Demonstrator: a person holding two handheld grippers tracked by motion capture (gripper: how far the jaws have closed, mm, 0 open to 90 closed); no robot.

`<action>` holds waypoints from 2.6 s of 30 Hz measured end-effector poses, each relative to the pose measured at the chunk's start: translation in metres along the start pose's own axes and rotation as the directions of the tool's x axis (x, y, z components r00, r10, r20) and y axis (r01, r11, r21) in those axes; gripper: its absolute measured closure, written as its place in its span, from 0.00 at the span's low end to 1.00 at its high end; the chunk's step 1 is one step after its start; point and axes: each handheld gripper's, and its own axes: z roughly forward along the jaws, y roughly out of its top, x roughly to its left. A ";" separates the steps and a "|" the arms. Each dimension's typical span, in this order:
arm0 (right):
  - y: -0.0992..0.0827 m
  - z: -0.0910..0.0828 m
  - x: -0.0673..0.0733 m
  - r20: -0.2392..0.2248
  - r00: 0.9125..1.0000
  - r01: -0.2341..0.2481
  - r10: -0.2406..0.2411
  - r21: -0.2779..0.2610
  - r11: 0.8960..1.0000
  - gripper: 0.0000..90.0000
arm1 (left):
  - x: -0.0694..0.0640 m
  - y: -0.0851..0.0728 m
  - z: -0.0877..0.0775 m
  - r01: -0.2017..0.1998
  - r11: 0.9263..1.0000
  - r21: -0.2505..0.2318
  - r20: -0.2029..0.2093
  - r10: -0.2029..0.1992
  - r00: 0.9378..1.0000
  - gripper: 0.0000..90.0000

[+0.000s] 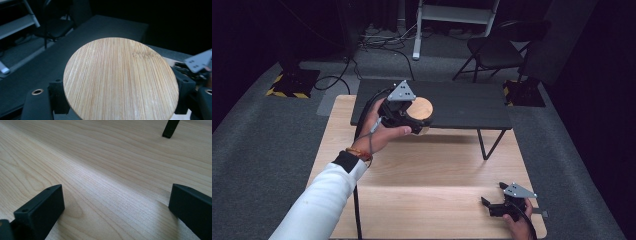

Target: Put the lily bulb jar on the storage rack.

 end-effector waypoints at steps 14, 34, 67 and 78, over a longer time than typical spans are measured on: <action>0.000 0.000 0.000 0.001 1.000 0.000 0.000 0.000 1.000 0.00 | 0.040 0.011 0.036 0.037 0.999 -0.021 -0.041 -0.038 0.998 0.27; 0.000 0.000 0.000 0.000 1.000 0.003 -0.003 -0.001 1.000 0.00 | 0.073 -0.022 0.072 0.113 0.992 -0.061 -0.019 -0.115 0.993 0.27; 0.000 0.000 0.000 -0.001 1.000 0.003 -0.003 -0.001 1.000 0.00 | -0.004 -0.044 -0.043 0.065 0.998 0.005 -0.165 -0.063 0.984 0.03; 0.000 0.000 0.000 -0.001 1.000 0.004 -0.004 -0.001 1.000 0.00 | -0.028 -0.097 -0.061 0.091 0.995 -0.036 -0.180 -0.096 0.979 0.01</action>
